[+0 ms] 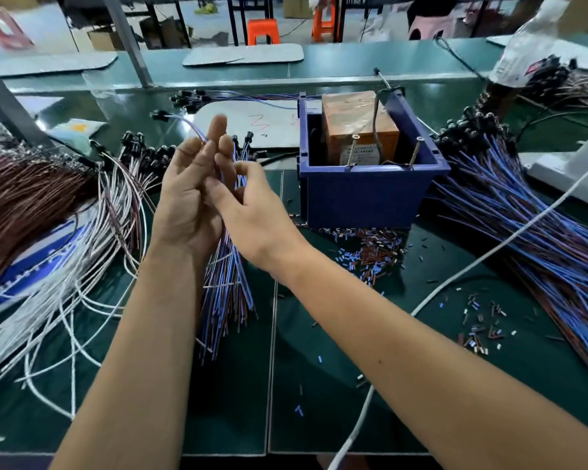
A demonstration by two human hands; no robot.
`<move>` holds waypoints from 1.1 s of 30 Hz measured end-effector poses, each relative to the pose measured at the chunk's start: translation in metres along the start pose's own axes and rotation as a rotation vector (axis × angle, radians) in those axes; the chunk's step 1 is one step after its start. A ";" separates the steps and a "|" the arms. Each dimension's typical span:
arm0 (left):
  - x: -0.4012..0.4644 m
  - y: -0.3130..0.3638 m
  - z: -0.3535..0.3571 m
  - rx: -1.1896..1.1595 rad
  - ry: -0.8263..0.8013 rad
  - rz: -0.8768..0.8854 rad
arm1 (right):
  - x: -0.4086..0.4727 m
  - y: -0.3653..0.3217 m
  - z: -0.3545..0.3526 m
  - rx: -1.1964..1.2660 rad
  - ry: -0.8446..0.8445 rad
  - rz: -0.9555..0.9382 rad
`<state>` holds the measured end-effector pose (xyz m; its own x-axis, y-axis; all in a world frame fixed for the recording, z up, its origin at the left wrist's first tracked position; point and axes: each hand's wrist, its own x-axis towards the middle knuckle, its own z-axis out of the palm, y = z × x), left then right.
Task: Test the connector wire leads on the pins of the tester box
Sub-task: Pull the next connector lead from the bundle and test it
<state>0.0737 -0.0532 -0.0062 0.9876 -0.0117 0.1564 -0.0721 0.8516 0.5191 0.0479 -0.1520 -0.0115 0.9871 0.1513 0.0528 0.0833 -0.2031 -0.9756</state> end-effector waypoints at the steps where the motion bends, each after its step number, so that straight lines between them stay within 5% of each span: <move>1: 0.000 -0.001 0.001 -0.035 -0.018 0.000 | 0.001 0.002 0.001 0.058 0.005 0.039; 9: 0.001 0.014 0.006 -0.425 0.017 0.051 | -0.008 -0.003 -0.021 0.241 -0.096 0.032; 17: 0.005 0.026 -0.010 -0.455 0.057 0.063 | -0.015 -0.035 -0.047 0.359 -0.090 -0.105; 23: 0.004 0.026 -0.016 -0.438 0.064 0.054 | -0.024 -0.013 -0.102 -0.222 -0.154 -0.277; 26: 0.003 0.028 -0.021 -0.473 0.028 0.016 | -0.036 0.019 -0.137 -0.380 -0.163 -0.187; 30: 0.004 0.029 -0.021 -0.250 0.059 0.071 | -0.045 0.054 -0.176 -0.463 -0.009 -0.135; 33: 0.000 0.018 -0.006 0.282 0.030 0.179 | -0.048 0.068 -0.190 -0.397 0.157 -0.224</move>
<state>0.0733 -0.0350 -0.0024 0.9591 0.1444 0.2435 -0.2767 0.6598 0.6986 0.0320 -0.3571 -0.0404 0.9450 0.0916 0.3140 0.3121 -0.5402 -0.7815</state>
